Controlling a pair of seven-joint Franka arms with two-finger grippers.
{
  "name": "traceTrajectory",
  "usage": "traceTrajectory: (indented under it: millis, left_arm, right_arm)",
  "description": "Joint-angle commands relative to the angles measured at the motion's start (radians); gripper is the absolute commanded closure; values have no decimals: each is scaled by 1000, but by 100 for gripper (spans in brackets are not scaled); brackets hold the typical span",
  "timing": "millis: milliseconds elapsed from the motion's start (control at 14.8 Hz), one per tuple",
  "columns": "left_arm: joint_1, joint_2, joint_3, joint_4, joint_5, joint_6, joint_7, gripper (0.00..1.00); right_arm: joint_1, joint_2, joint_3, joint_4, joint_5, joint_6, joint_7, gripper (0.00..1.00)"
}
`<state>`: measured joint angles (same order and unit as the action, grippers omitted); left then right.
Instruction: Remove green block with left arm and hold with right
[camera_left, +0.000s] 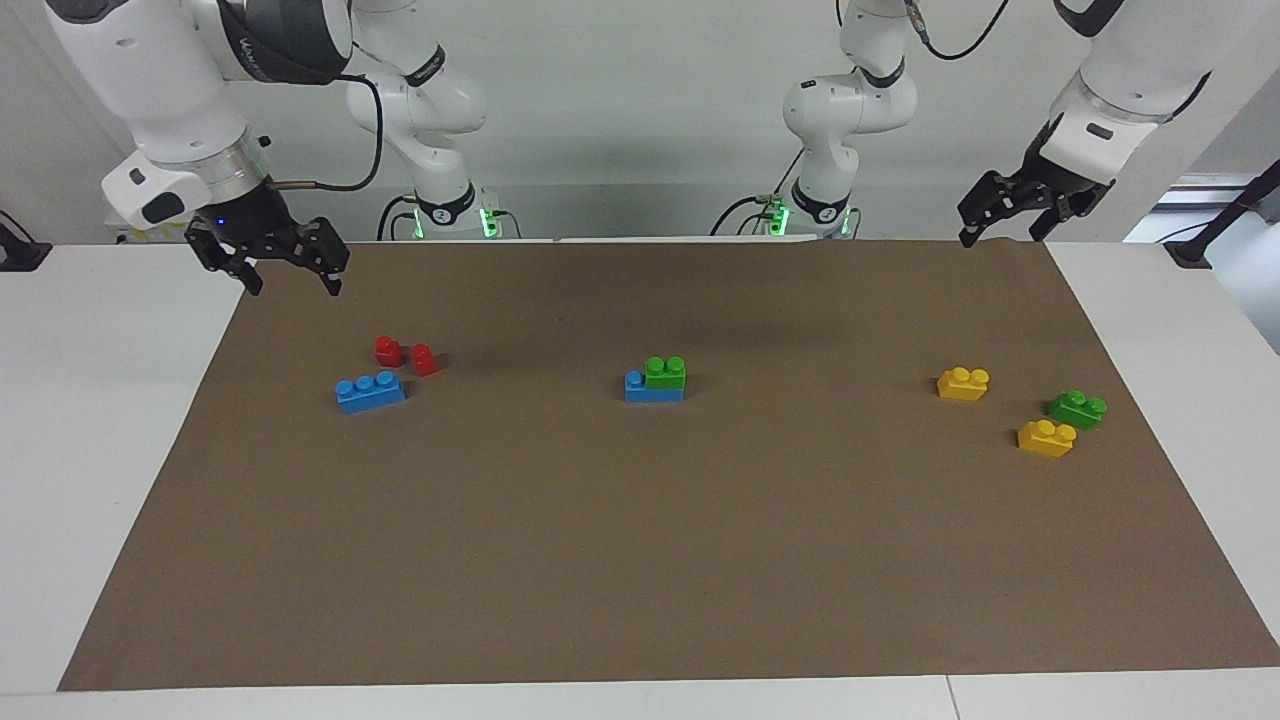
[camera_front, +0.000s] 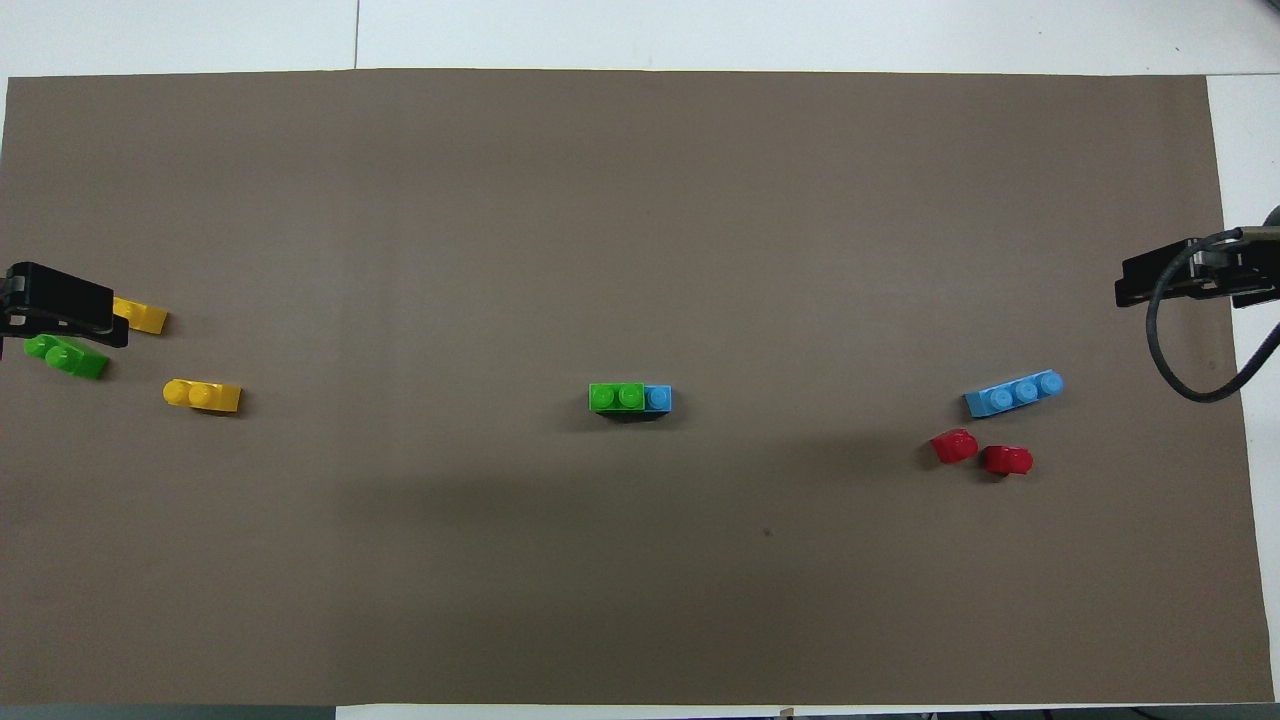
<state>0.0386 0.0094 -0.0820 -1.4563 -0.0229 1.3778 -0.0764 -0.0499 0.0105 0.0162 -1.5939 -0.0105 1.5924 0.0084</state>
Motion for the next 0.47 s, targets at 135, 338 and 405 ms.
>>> traceTrajectory:
  millis: [135,338,405]
  left_arm:
    - [-8,-31,11,-32,-5,-5,10,0]
    - [-2,-31,11,-32,-5,1,3,0]
    - [-2,-31,11,-32,-5,0,3,0]
  right_arm:
    - [-13,0,7,2,-14,7,12,0]
    - [-13,0,7,2,-16,9,8,0]
    - [-13,0,7,2,-16,9,7,0]
